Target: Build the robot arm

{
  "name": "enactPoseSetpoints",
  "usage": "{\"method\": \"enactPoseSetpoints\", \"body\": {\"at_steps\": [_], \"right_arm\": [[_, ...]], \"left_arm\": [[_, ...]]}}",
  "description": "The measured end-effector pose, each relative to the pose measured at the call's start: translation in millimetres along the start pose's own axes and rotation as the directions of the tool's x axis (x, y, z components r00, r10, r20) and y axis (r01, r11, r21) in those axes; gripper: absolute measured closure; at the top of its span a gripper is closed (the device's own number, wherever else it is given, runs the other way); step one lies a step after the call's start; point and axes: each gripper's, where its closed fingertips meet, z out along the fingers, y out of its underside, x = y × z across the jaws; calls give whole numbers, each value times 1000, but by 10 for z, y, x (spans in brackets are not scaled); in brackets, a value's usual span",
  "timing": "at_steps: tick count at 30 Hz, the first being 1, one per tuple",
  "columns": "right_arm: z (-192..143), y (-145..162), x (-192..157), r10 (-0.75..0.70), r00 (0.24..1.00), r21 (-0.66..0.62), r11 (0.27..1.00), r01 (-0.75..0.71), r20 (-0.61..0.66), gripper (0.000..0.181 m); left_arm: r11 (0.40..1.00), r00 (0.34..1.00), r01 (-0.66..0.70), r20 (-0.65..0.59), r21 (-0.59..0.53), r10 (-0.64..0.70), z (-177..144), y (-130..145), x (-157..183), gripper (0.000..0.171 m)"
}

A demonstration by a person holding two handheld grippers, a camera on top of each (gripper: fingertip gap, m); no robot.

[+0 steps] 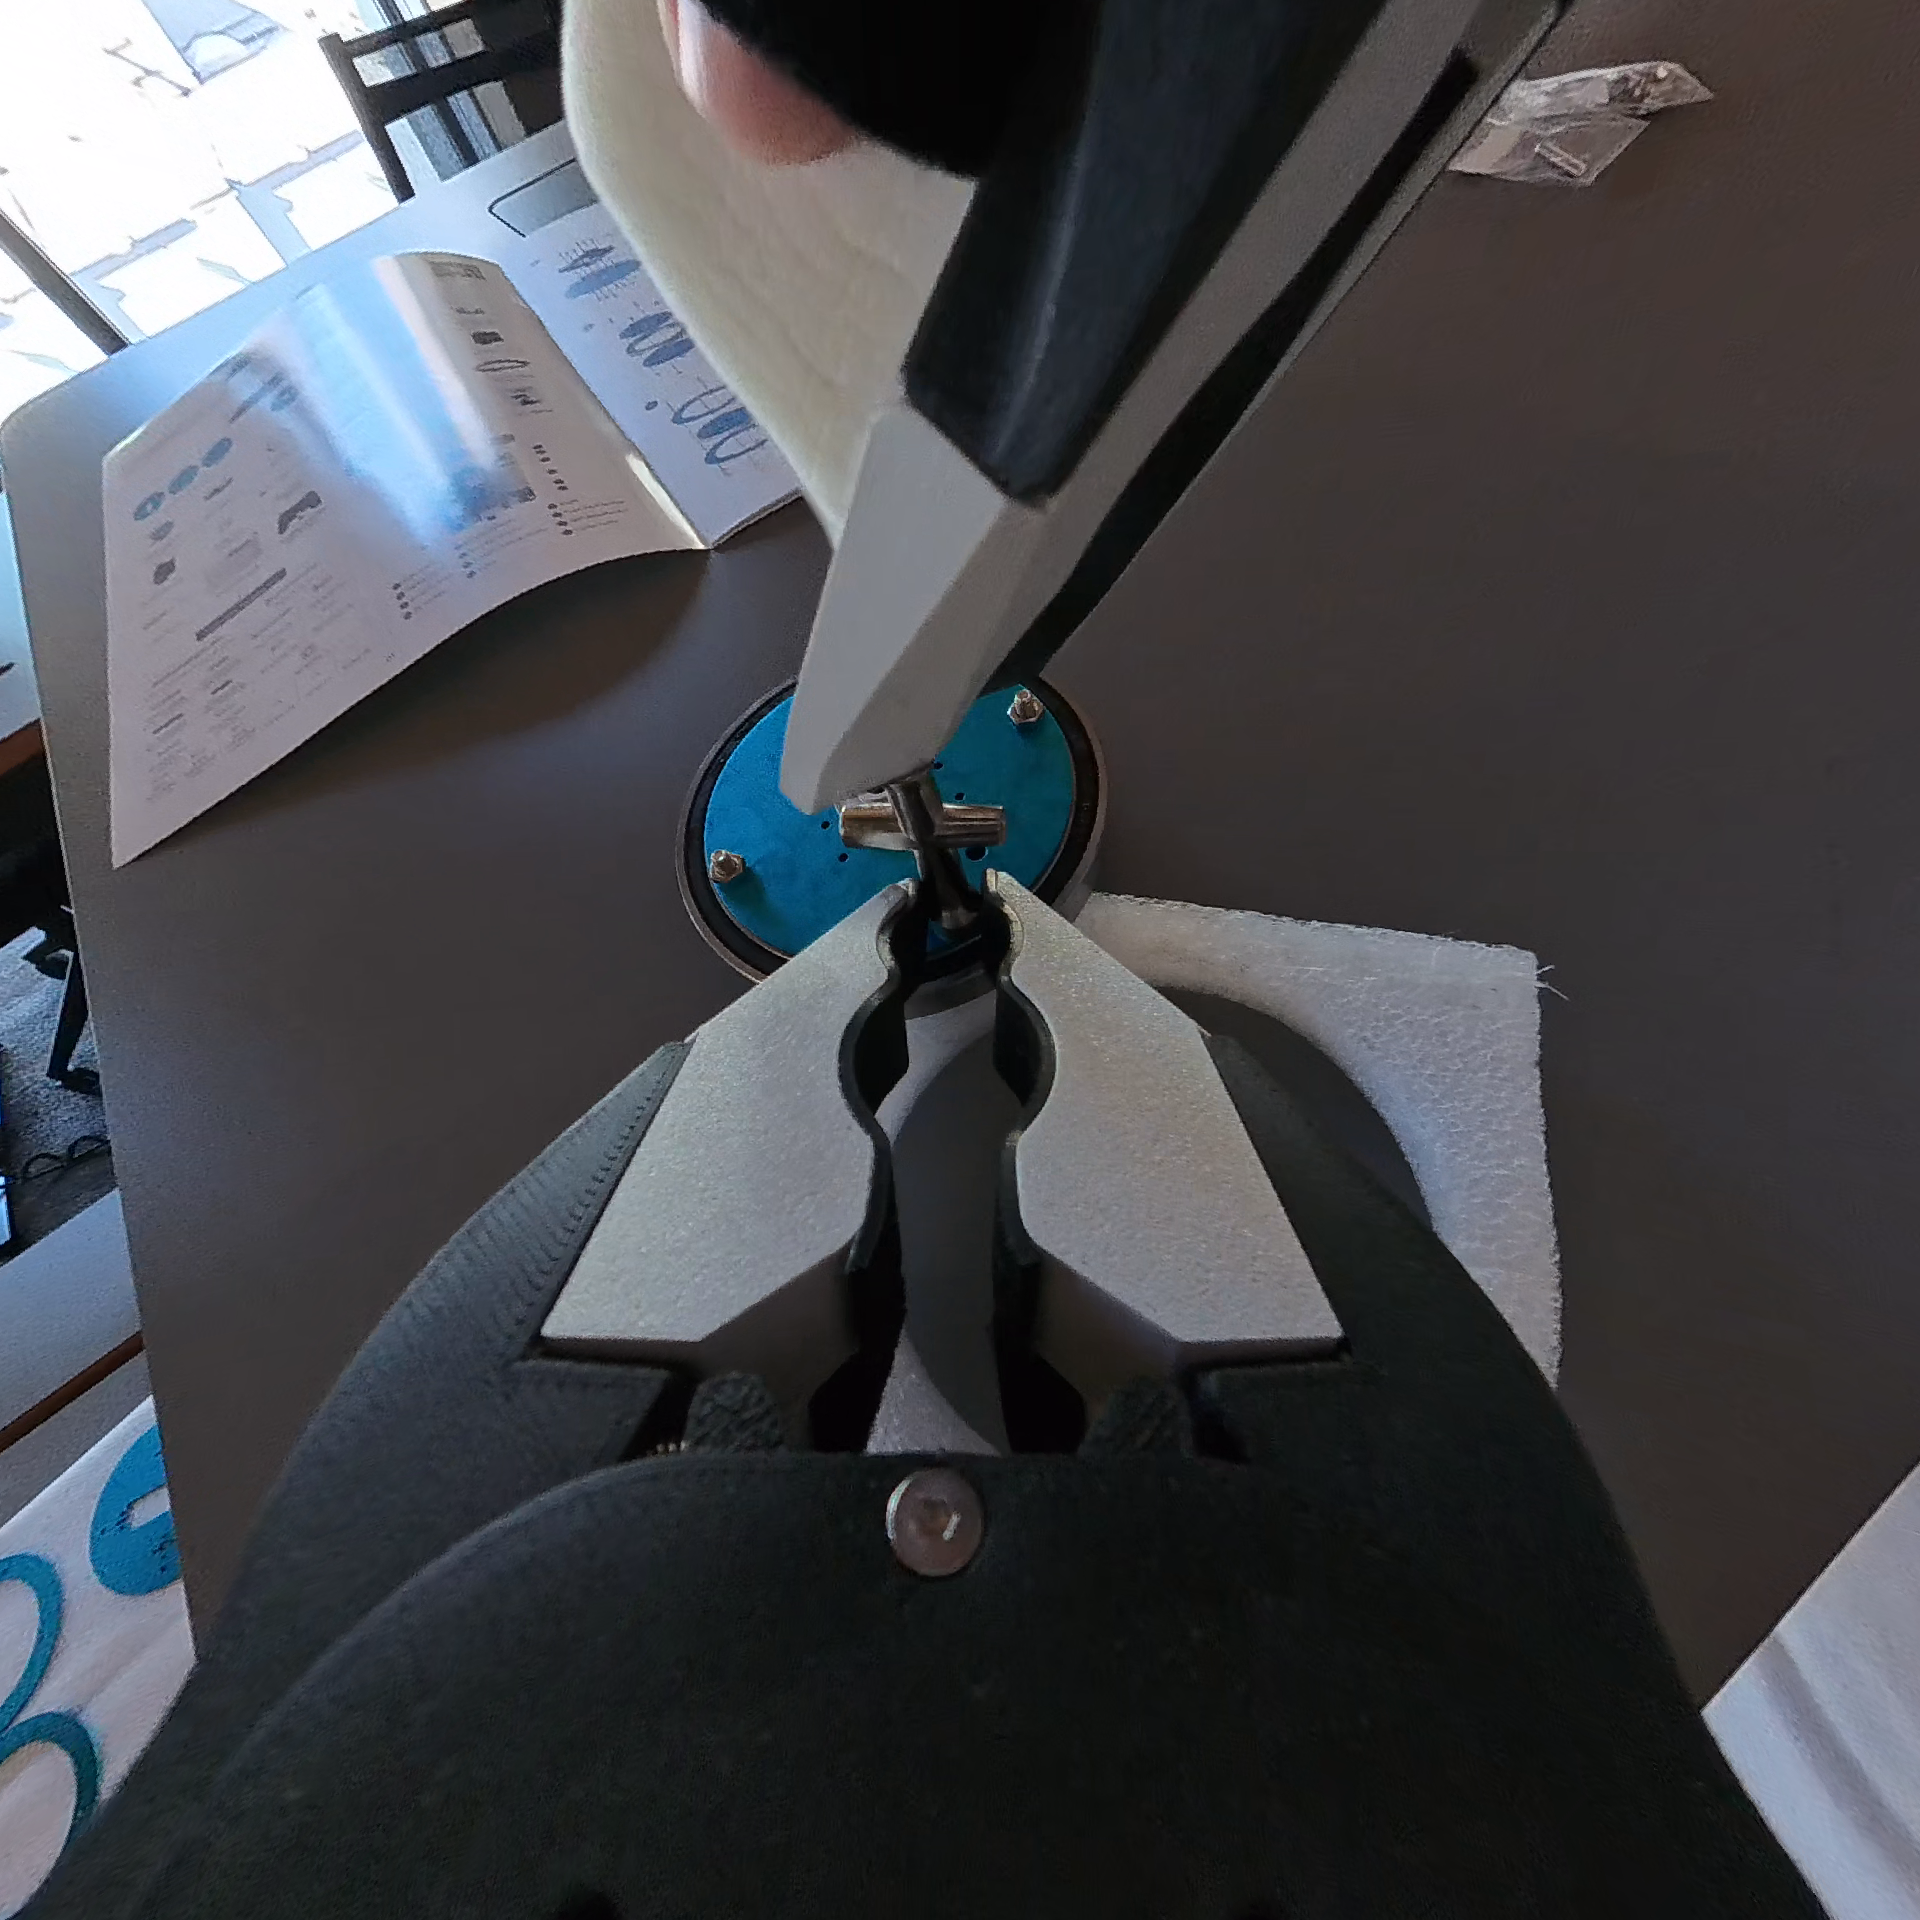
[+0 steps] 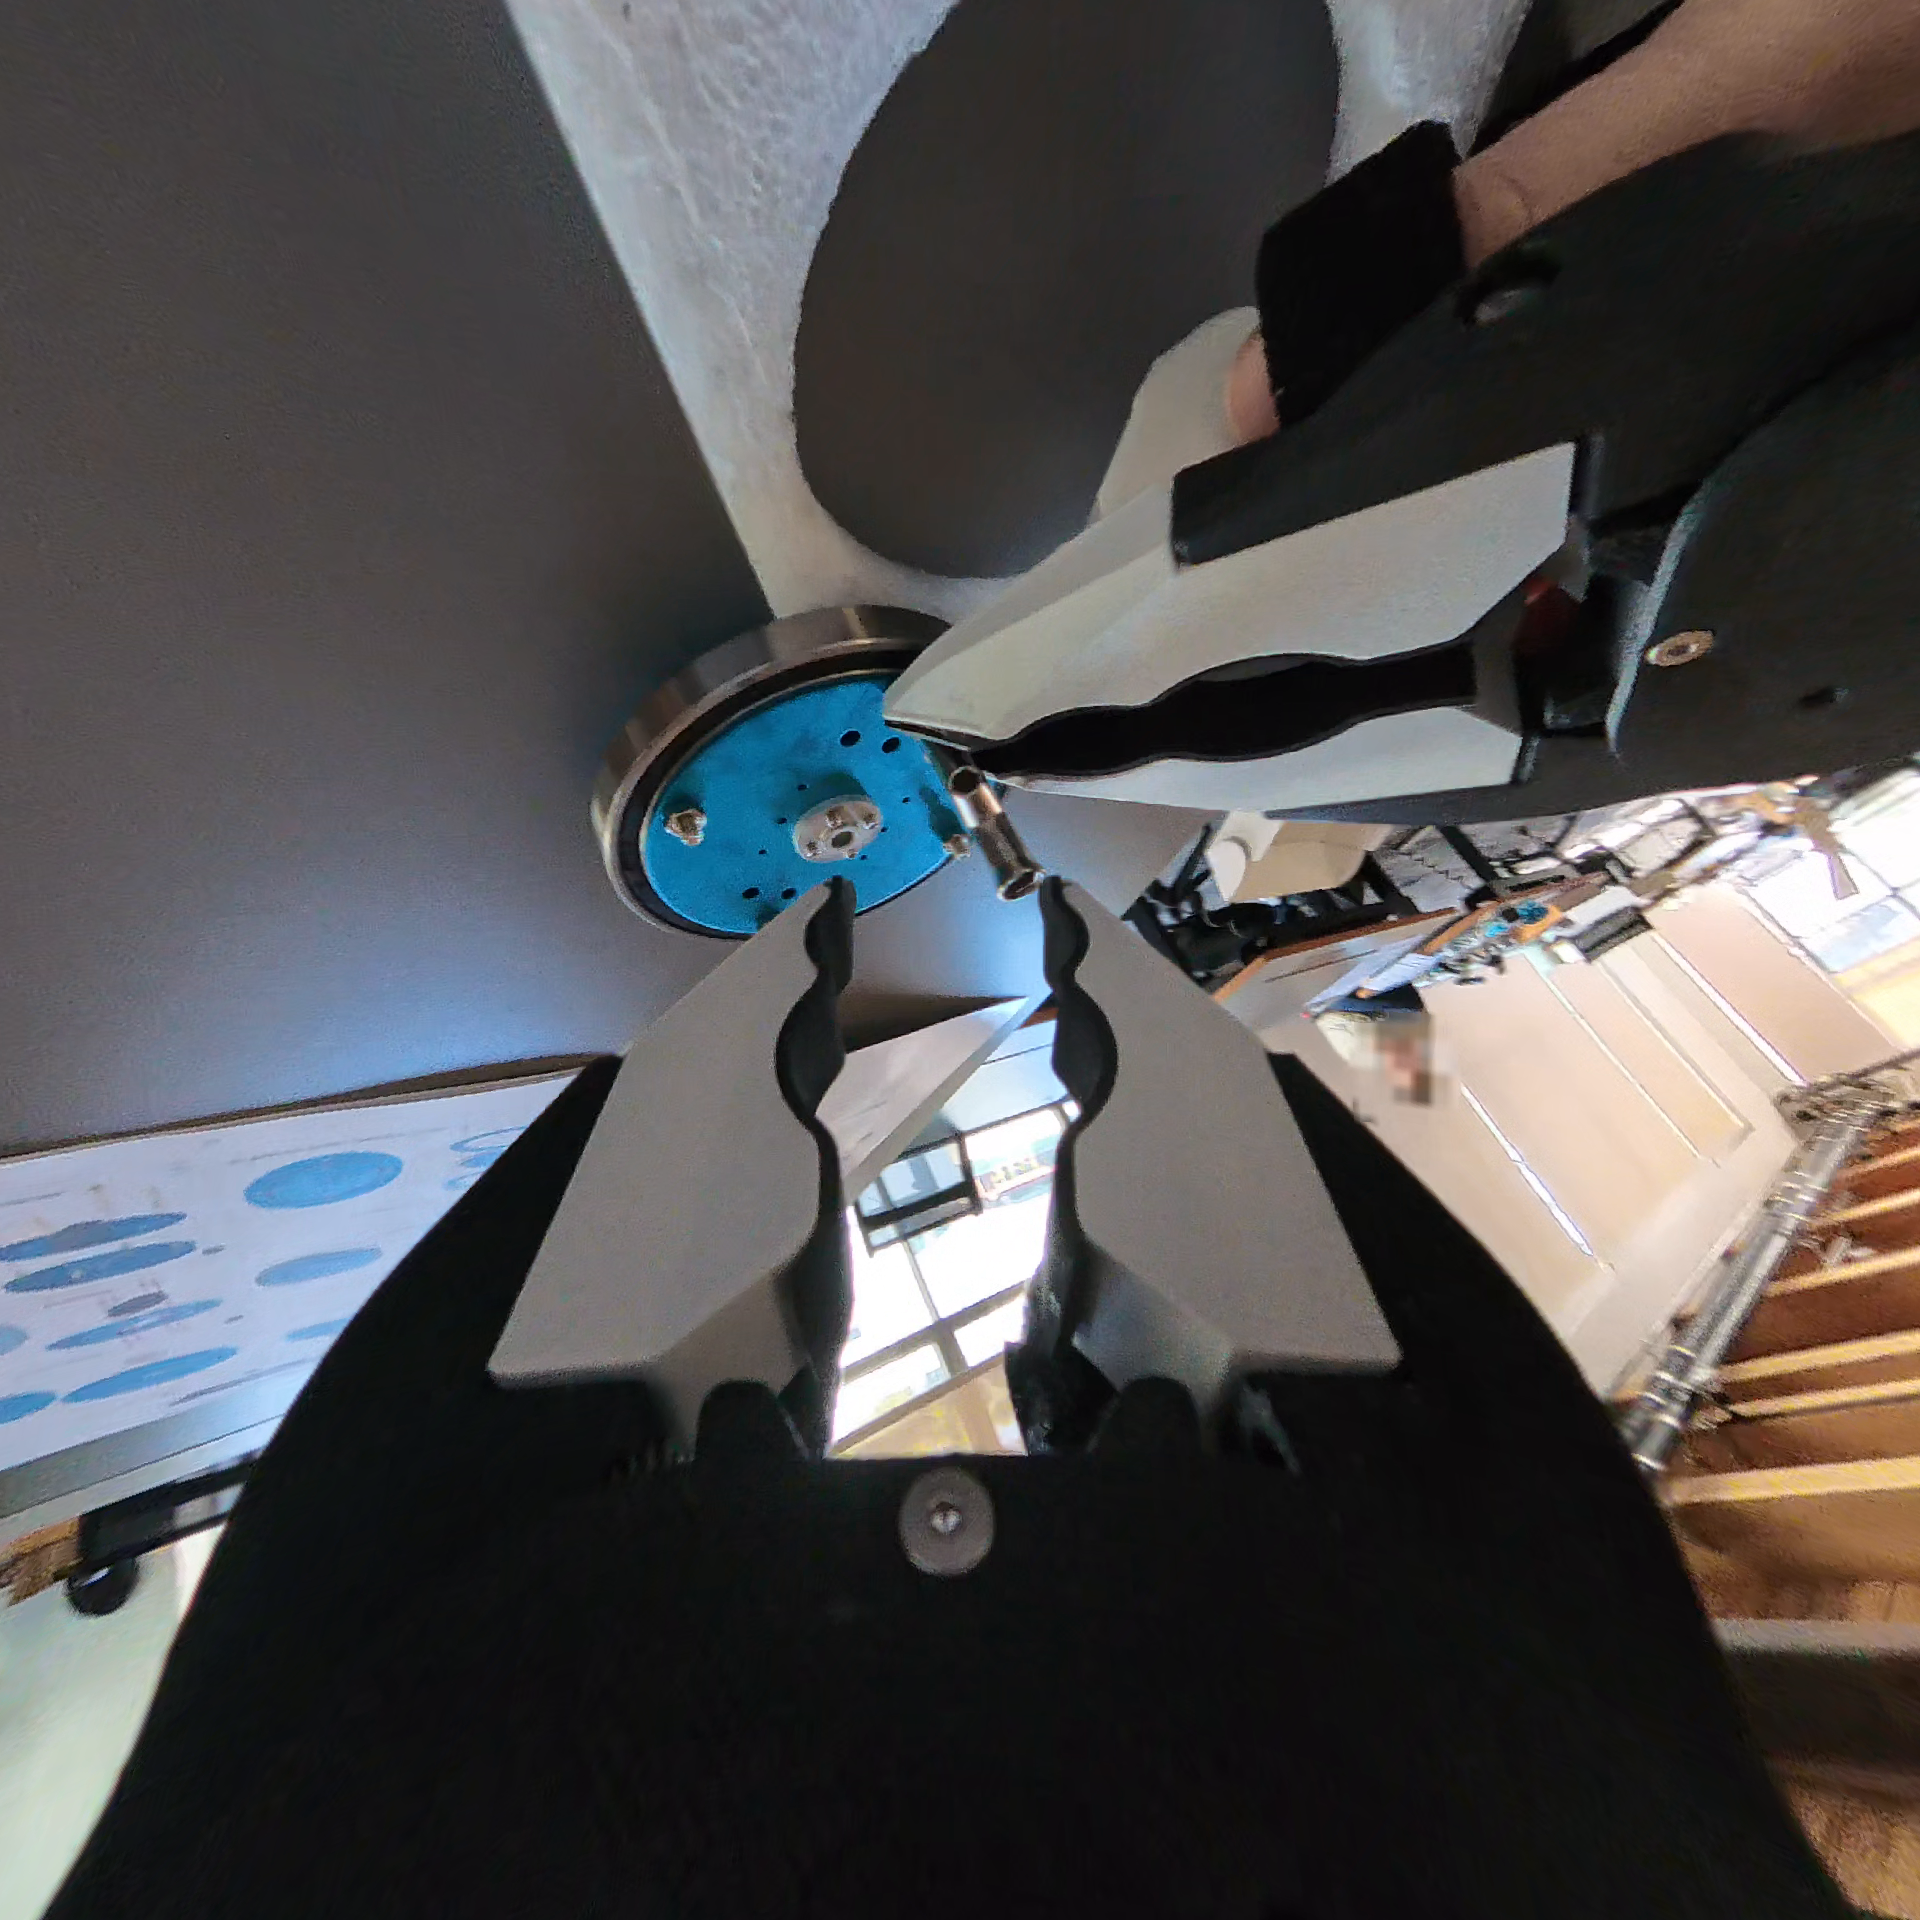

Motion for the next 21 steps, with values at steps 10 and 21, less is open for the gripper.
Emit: {"method": "enactPoseSetpoints", "body": {"at_steps": [10, 21], "right_arm": [[65, -118, 57, 186, 978, 172, 965, -200, 93, 166], [108, -147, 10, 427, 822, 182, 836, -517, 377, 166]], "left_arm": [[1000, 1000, -15, 0, 1, 15, 5, 1, -2, 162], [1000, 1000, -10, -9, -1, 10, 12, 4, -1, 162]]}}
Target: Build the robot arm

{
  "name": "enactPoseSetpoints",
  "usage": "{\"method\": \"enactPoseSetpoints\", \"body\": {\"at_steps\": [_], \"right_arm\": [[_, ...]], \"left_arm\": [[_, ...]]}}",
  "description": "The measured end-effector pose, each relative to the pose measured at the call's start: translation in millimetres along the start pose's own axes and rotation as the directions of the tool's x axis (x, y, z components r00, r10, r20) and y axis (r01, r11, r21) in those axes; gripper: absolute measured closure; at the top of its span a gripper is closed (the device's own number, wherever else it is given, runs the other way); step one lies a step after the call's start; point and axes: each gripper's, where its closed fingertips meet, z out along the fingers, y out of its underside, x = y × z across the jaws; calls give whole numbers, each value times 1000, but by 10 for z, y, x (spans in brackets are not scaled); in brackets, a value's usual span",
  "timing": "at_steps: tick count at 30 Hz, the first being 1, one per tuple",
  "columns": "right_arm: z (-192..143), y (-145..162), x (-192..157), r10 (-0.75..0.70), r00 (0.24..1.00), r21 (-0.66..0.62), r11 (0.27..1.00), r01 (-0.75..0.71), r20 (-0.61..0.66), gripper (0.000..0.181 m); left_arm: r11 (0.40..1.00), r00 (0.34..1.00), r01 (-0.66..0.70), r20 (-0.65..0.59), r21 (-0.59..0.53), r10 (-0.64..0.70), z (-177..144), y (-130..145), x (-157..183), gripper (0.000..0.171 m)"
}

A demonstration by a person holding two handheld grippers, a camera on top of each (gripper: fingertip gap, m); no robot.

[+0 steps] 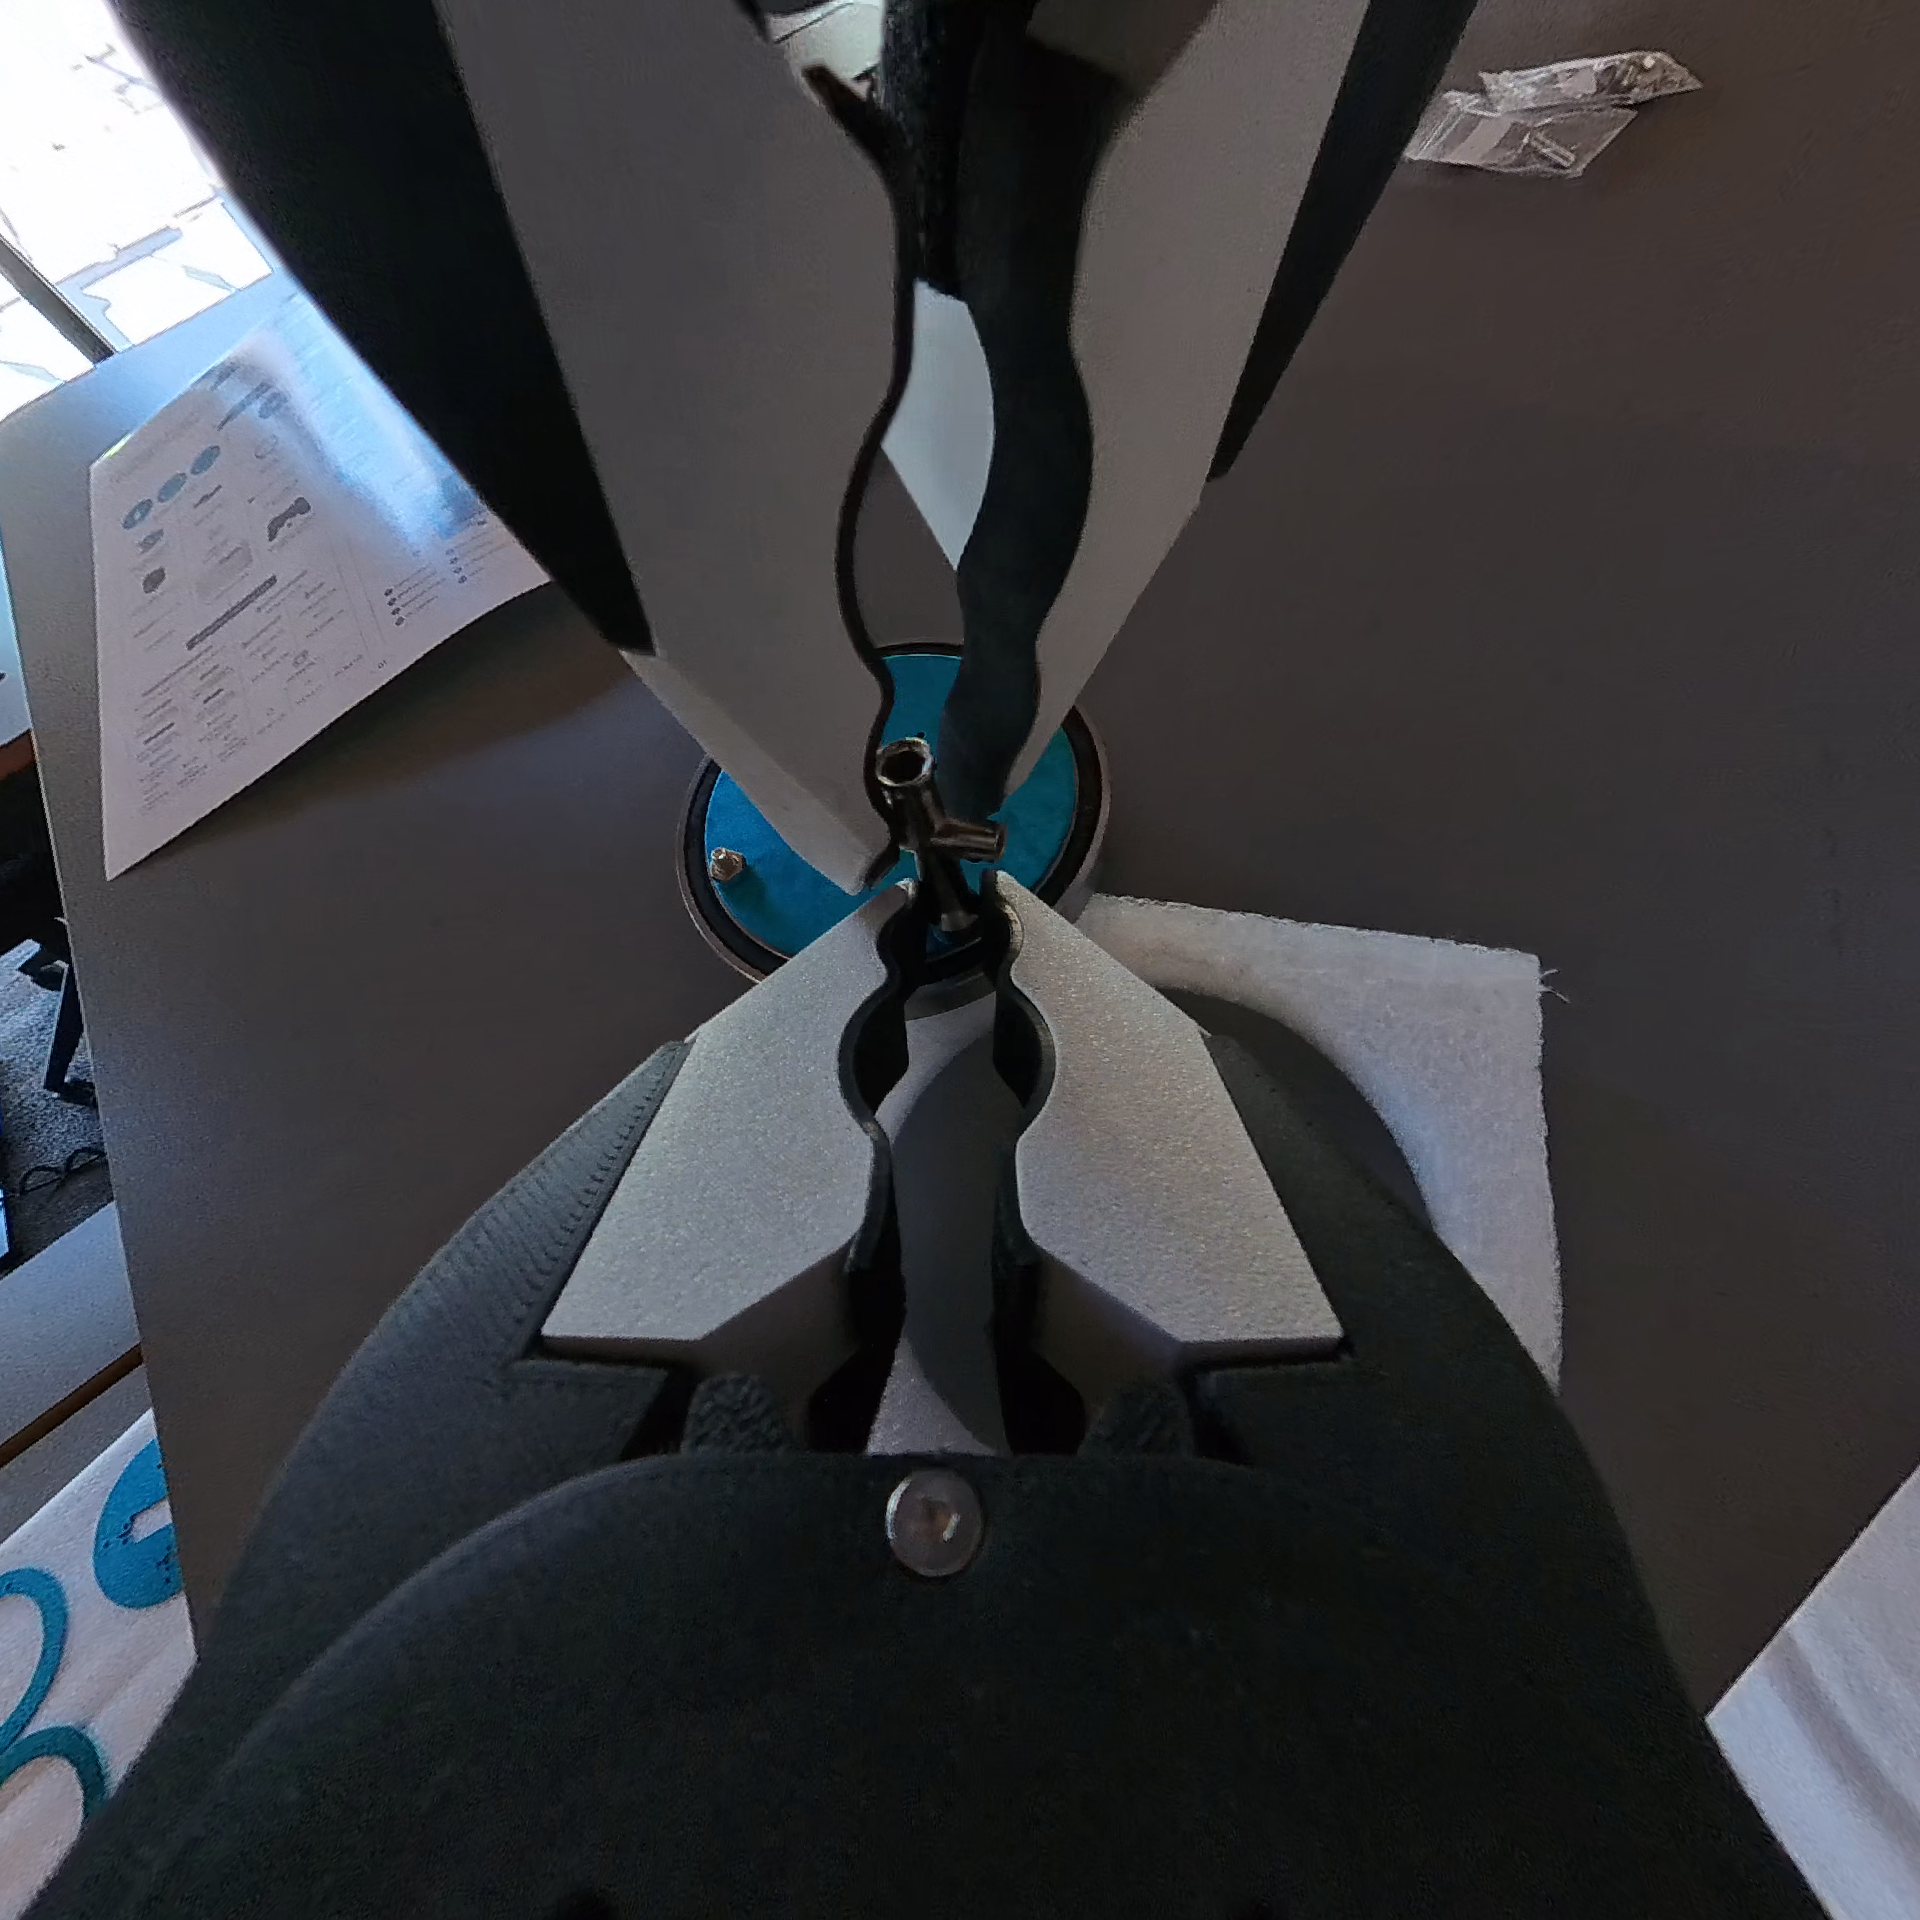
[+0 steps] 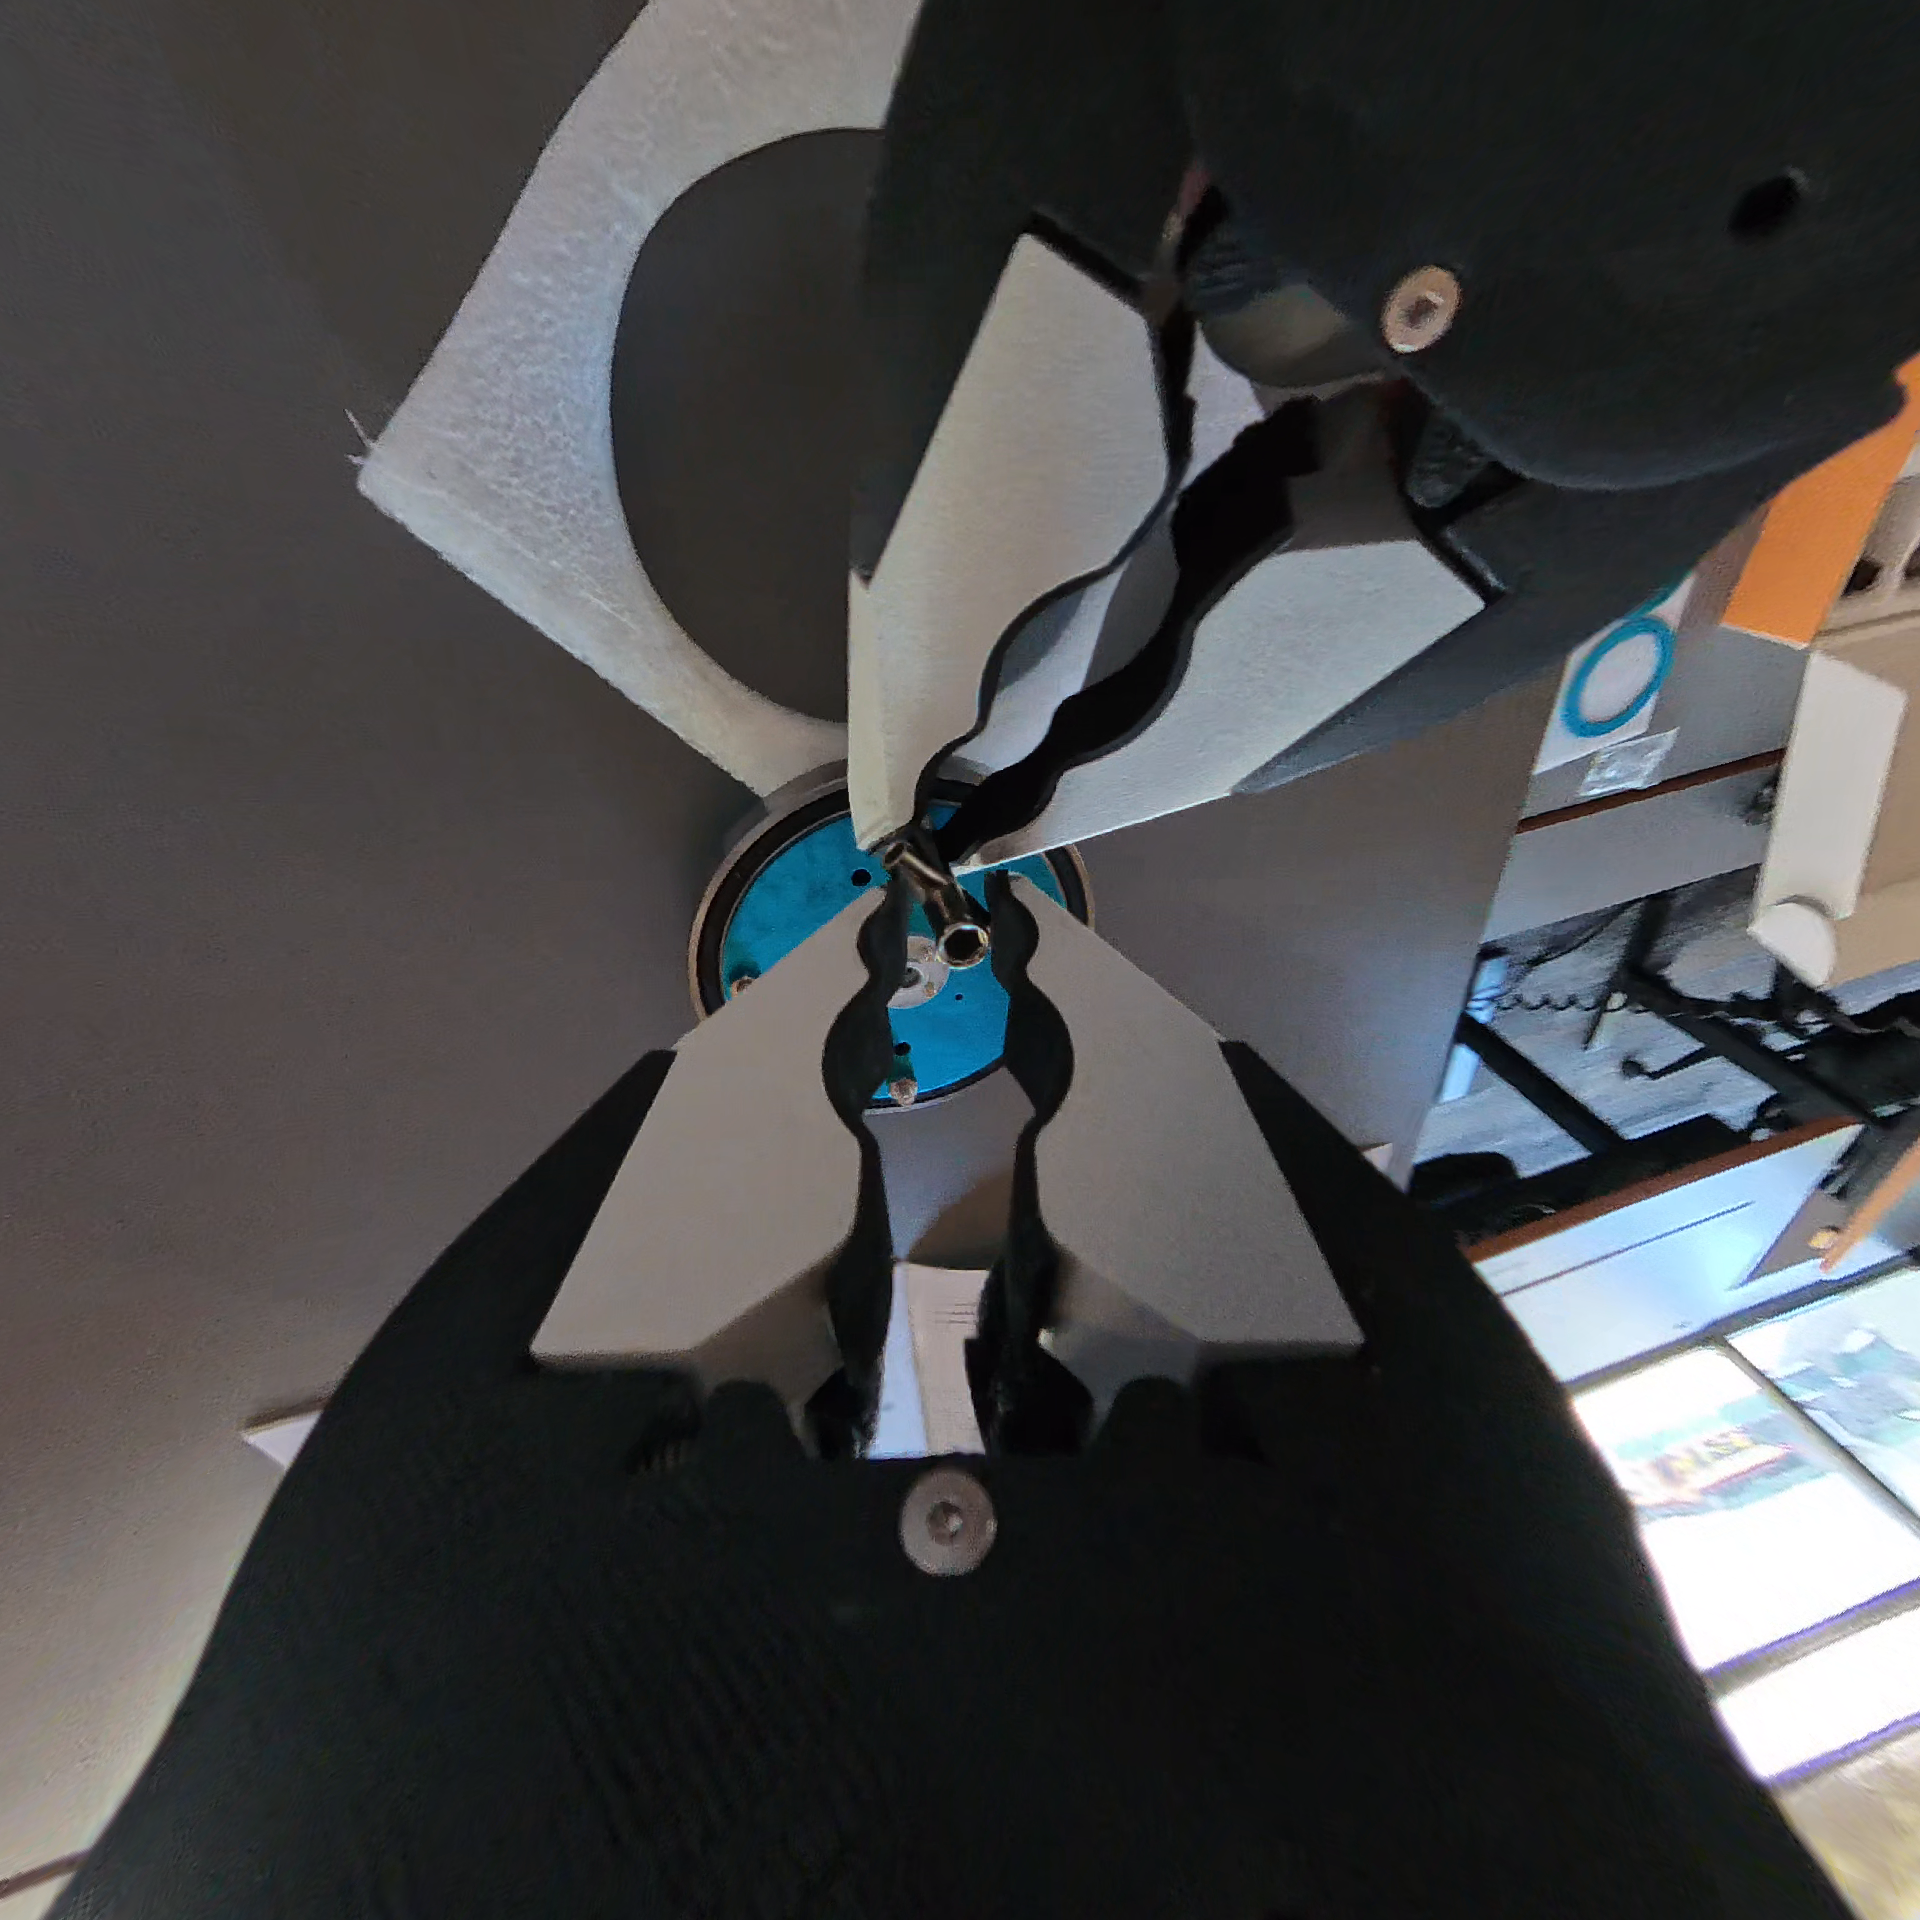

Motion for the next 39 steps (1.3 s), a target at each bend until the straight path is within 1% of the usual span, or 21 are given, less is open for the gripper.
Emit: {"method": "enactPoseSetpoints", "body": {"at_steps": [2, 4, 7, 10, 12, 16, 21, 25, 30, 35, 39], "right_arm": [[-1, -4, -7, 57, 998, 17, 998, -57, 30, 168], [1, 2, -6, 76, 997, 27, 997, -77, 32, 169], [-1, 6, 0, 45, 999, 30, 999, -45, -2, 170], [1, 26, -4, 40, 999, 35, 999, -40, -18, 171], [2, 33, -5, 45, 999, 36, 998, -44, -20, 171], [10, 30, -9, 39, 999, 34, 999, -38, -24, 171], [16, 29, -10, 86, 996, 39, 996, -85, -14, 170], [18, 29, -10, 168, 986, 41, 985, -167, -11, 170], [19, 27, -13, 294, 956, 60, 954, -294, 0, 170], [21, 24, -21, 442, 896, 77, 893, -444, 38, 171], [24, 18, -21, 544, 837, 64, 835, -547, 52, 170]], "left_arm": [[1000, 1000, 10, -7, 1, -10, 2, -3, 0, 162], [1000, 1000, 18, -12, 0, -18, 5, -3, -2, 162], [1000, 1000, 14, -1, 4, -14, -3, -9, -13, 162], [998, 999, 51, -17, 27, -50, -45, -25, -42, 144], [999, 997, 52, -64, -2, -52, -47, 21, 12, 143], [999, 998, 32, -47, -4, -32, -13, 9, 24, 147], [999, 998, 43, -45, -7, -44, -14, 15, 38, 151], [998, 997, 61, -54, -8, -62, -15, 16, 37, 151], [997, 996, 75, -52, -10, -75, -13, 16, 39, 151], [996, 995, 84, -55, -10, -84, -11, 14, 40, 151], [996, 995, 83, -46, -10, -83, -10, 13, 40, 151]]}}
